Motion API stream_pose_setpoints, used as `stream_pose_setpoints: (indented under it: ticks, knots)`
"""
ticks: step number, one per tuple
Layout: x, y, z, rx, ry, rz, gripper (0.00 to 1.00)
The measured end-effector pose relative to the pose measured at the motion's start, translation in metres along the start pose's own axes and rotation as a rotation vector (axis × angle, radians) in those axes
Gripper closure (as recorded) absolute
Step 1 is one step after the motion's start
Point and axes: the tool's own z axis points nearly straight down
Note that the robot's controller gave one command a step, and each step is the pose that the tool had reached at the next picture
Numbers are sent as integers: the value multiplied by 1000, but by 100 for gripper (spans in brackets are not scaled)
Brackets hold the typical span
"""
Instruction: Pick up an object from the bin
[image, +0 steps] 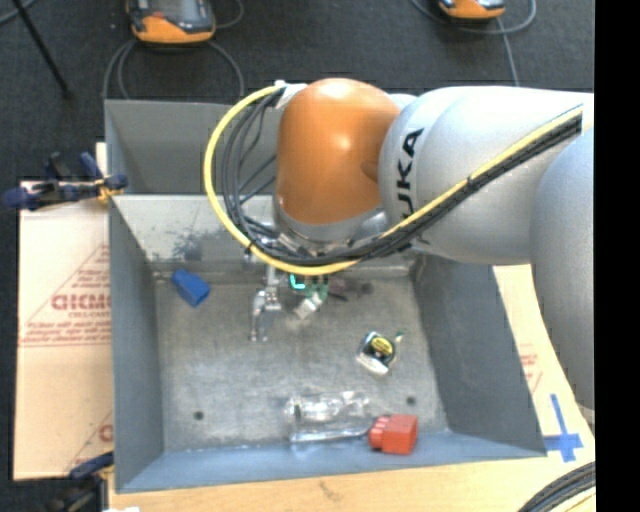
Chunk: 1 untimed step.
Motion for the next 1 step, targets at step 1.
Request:
stream_pose_setpoints:
  ticks: [1]
  knots:
    - [-30,-63,91,3,-2,-352,0]
